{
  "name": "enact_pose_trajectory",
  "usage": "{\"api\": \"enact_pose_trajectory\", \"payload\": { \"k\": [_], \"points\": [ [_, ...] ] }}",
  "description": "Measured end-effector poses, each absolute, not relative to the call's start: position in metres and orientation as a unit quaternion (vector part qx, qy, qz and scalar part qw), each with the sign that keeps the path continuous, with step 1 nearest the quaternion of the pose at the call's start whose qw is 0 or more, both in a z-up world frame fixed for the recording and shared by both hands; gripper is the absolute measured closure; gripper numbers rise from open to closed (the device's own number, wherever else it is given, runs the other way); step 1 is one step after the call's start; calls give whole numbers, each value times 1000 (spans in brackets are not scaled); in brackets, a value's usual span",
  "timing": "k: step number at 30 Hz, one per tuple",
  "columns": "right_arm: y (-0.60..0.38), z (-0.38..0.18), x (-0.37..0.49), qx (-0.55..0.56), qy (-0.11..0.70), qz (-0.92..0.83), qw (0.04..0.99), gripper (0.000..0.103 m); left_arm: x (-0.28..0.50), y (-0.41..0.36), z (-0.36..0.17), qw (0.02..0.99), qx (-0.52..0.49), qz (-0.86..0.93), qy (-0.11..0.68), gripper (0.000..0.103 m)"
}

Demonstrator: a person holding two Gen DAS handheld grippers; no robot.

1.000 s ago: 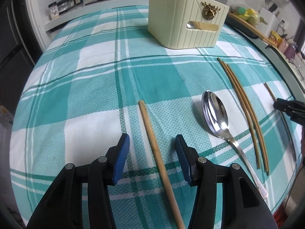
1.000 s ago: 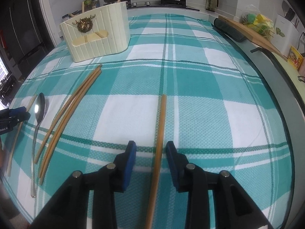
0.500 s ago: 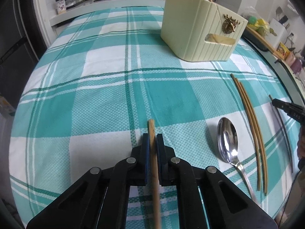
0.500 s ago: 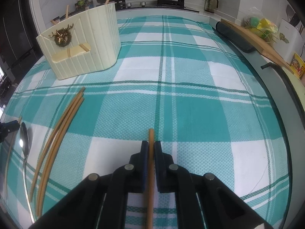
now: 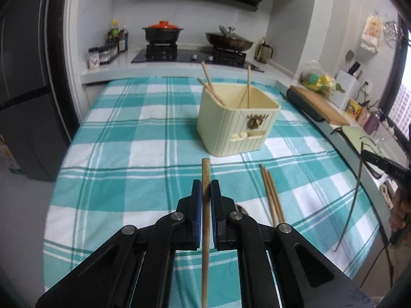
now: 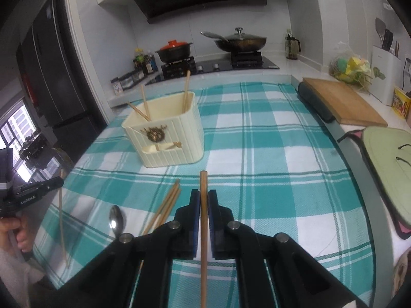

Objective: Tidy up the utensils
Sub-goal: 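Carry both chopsticks into the cream holder and open both tools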

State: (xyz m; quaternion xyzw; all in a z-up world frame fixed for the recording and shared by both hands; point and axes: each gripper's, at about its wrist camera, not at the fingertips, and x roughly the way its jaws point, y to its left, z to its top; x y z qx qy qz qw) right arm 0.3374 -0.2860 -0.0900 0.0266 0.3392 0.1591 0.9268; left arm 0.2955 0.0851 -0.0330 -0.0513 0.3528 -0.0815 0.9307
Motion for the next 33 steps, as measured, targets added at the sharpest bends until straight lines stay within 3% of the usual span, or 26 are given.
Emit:
{"api": "enact_pose_trajectory", "payload": {
  "k": [15,33],
  "points": [
    [-271,-26,267,-15,212,172,962,97,261,62,28,954,-59,-115,272,98],
    [-242,34,337,-25,164,183,969,97,337,61,118,968,-82,-121,204,98]
  ]
}}
